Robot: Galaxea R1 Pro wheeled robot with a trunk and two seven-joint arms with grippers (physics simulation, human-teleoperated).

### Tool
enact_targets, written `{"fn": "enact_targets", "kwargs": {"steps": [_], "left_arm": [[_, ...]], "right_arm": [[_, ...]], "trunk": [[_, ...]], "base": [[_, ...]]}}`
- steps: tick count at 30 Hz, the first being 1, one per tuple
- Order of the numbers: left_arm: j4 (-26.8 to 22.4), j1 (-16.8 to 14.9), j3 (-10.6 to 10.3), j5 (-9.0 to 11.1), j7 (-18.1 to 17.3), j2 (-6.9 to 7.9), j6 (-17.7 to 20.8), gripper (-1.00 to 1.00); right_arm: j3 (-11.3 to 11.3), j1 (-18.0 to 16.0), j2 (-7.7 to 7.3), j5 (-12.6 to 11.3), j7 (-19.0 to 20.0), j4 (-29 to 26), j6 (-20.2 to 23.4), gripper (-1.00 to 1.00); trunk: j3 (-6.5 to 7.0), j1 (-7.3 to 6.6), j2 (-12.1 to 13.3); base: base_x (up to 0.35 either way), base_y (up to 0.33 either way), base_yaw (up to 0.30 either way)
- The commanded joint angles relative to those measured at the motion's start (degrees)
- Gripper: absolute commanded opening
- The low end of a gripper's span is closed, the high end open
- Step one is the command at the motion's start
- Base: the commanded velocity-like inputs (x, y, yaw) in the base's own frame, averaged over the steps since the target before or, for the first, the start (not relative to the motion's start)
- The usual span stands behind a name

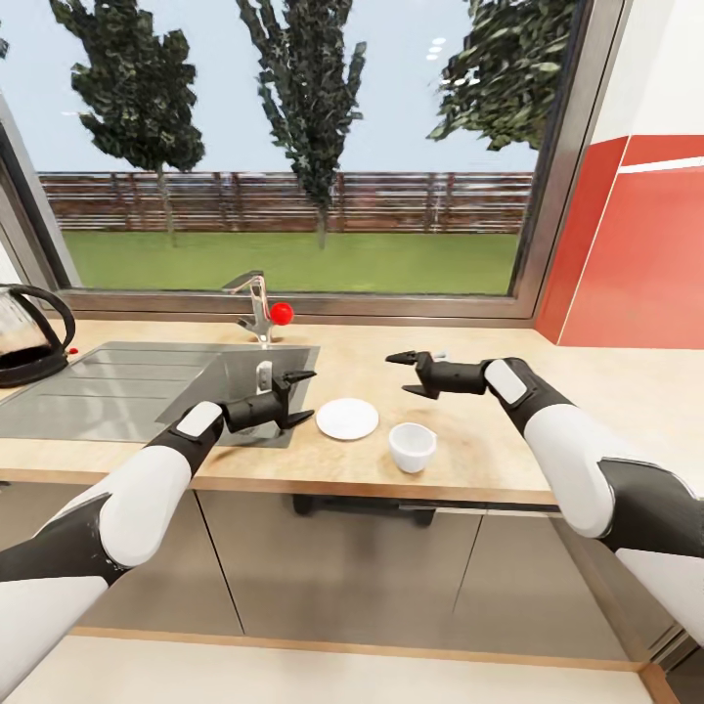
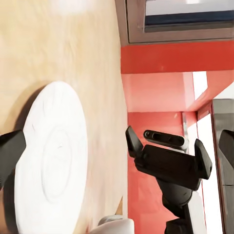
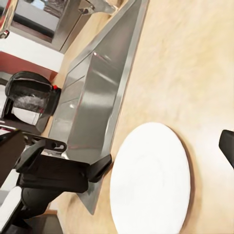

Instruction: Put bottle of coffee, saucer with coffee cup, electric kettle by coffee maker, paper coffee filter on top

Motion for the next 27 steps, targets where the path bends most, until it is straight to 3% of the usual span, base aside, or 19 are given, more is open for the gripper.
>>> {"fn": "enact_targets", "kwargs": {"steps": [1,27], "left_arm": [[0.0,0.0,0.2,-0.4,-0.1,-0.01,0.2,1.00],[0.1,0.0,0.2,-0.4,-0.2,0.00,0.2,1.00]], "right_arm": [[-0.5,0.0,0.05,0.4,0.2,0.0,0.3,1.00],[-0.4,0.0,0.94,0.3,0.3,2.8,0.7,1.00]], "trunk": [[-0.06,0.00,0.0],[-0.06,0.00,0.0]], "base": [[0.000,0.000,0.000],[0.000,0.000,0.000]]}}
